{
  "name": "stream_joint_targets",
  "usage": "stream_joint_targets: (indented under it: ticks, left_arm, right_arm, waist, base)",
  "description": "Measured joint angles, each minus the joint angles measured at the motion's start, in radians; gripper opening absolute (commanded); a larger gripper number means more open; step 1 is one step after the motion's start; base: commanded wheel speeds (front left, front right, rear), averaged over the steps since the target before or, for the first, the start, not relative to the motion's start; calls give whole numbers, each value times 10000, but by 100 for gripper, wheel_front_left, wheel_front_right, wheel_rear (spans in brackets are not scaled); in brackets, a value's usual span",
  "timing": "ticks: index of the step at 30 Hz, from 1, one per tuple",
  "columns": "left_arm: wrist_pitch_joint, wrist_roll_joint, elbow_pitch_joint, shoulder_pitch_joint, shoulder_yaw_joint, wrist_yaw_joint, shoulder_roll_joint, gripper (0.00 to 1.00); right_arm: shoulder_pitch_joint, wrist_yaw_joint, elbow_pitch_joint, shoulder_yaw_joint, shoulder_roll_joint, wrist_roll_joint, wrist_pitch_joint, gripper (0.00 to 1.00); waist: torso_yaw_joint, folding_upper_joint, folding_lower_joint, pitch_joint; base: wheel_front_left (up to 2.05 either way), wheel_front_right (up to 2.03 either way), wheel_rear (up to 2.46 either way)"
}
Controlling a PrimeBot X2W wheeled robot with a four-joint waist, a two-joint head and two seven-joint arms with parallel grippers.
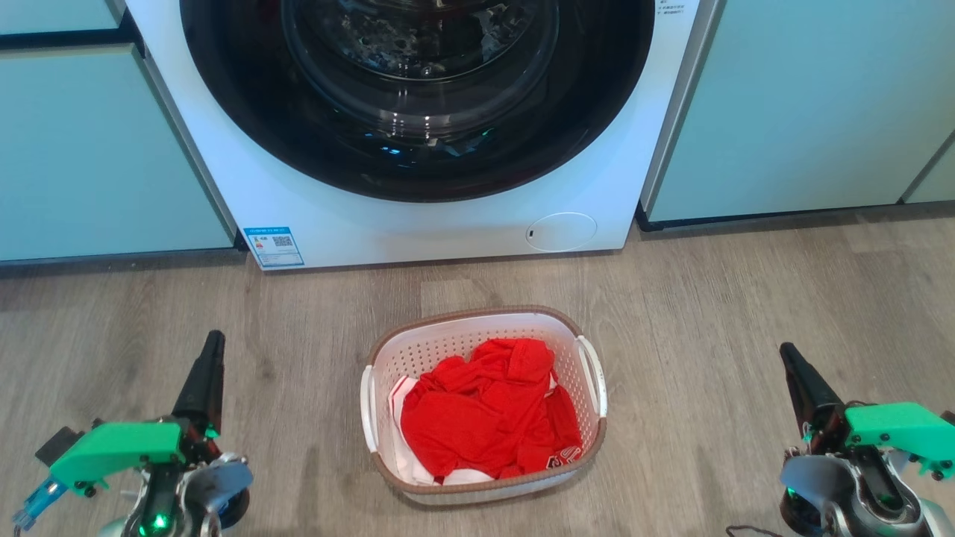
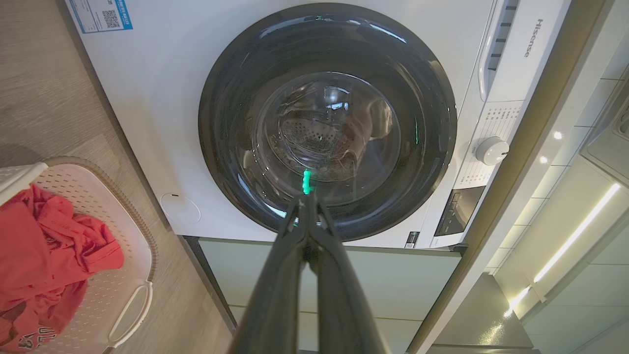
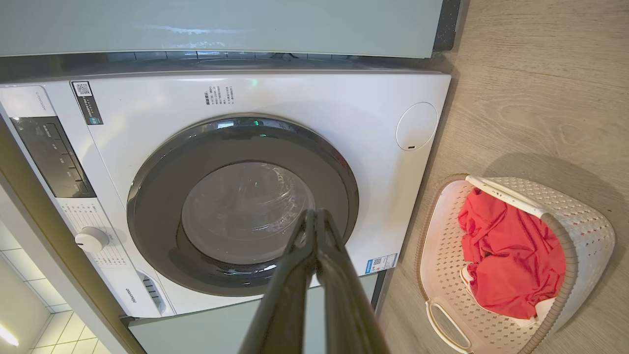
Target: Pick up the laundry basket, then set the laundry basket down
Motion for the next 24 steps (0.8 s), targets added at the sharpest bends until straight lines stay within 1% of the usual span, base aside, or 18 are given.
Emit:
stream_joint_targets:
  ticks: [24]
  left_arm:
    - [12, 17, 0, 0, 38, 0, -40, 0]
  right_arm:
    - [0, 0, 0, -48, 75, -77, 13, 0]
  waist:
    - [0, 0, 1, 0]
  base:
    - [0, 0, 0]
